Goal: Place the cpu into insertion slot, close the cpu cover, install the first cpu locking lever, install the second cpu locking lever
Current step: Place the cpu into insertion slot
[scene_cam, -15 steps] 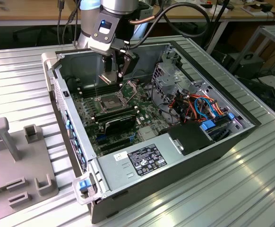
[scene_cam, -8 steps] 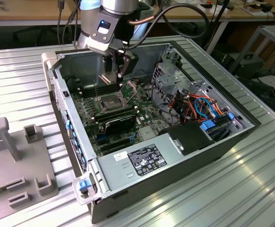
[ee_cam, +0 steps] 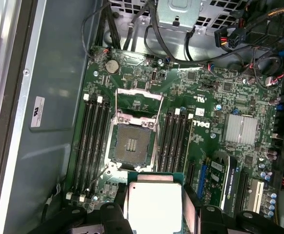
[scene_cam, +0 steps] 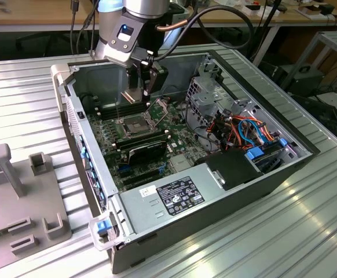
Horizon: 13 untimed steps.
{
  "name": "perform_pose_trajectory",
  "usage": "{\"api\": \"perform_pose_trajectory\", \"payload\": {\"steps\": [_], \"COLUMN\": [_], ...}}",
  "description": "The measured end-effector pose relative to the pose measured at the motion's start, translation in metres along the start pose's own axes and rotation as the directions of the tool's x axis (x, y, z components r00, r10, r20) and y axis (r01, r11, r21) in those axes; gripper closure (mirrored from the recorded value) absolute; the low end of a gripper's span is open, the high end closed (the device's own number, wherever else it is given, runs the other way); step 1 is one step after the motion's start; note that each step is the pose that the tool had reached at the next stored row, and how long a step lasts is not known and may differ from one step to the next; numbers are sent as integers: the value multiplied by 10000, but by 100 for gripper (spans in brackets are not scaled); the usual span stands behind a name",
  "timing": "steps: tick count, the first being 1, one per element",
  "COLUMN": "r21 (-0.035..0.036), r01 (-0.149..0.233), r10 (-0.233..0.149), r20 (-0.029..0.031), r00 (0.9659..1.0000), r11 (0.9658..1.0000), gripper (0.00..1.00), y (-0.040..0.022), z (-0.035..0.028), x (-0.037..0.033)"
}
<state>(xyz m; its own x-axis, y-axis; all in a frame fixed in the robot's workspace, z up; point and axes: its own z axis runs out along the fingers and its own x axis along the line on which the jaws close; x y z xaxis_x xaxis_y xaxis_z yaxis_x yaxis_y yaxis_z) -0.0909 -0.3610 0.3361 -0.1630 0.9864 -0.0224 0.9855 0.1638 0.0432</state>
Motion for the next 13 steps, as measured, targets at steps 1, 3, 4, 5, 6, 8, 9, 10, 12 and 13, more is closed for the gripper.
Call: {"api": "perform_pose_trajectory", "payload": {"steps": [1,3,4,5,6,8,9,10,12,13], "r21": [0,0,0,-1,-1,0,0,0,0,1], "r01": [0,0,-1,-1,-1,0,0,0,0,0], "r10": [0,0,1,1,1,0,0,0,0,0], "r20": [0,1,1,0,-1,0,0,0,1,1], "r00": [10000,10000,10000,10000,10000,10000,10000,10000,10000,10000], "r11": [10000,10000,10000,10000,10000,10000,10000,10000,10000,10000], "gripper": [46,46,46,46,46,46,46,46,46,46], "y": [0,0,0,0,0,-1,-1,-1,-2,-2], "z": [0,0,0,4,7,22,27,32,45,49], "x": [0,0,0,0,0,1,1,1,1,1]}}
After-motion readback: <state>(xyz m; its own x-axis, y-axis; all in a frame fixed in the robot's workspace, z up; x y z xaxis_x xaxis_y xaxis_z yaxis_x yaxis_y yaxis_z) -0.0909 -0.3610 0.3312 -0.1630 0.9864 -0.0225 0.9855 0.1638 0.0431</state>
